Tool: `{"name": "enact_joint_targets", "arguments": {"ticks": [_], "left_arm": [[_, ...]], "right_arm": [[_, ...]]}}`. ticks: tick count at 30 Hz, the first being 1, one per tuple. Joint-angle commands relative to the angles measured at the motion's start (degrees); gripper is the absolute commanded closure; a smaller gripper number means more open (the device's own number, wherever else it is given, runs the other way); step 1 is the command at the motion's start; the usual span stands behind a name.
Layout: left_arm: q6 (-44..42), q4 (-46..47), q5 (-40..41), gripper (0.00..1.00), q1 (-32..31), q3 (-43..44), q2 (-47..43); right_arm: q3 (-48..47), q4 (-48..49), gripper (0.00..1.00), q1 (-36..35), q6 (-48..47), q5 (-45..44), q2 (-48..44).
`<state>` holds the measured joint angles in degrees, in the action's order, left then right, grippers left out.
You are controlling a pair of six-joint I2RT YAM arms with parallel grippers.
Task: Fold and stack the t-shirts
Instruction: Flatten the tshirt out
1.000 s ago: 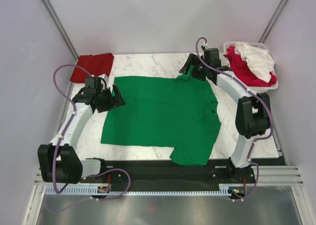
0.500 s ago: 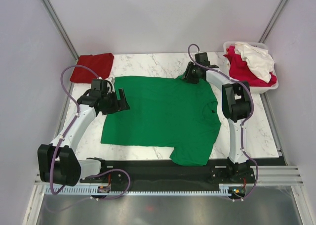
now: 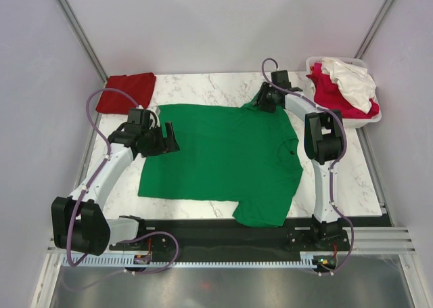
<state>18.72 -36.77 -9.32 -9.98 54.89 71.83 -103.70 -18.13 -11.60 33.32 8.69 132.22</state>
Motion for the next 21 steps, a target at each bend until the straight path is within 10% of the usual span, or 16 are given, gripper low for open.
{"name": "enact_joint_targets", "arguments": {"ticks": [1, 15, 21], "left_arm": [[-2.20, 0.39, 0.53, 0.11, -0.39, -0.23, -0.20], [-2.46, 0.30, 1.06, 0.11, -0.83, -0.14, 0.41], [-2.55, 0.30, 1.15, 0.12, -0.92, -0.14, 0.50]], "right_arm": [[-2.12, 0.73, 0.48, 0.08, 0.08, -1.04, 1.10], [-10.20, 0.99, 0.92, 0.26, 2.10, 2.03, 5.06], [-21.26, 2.48, 0.89, 0.08, 5.61, 7.04, 10.76]]}}
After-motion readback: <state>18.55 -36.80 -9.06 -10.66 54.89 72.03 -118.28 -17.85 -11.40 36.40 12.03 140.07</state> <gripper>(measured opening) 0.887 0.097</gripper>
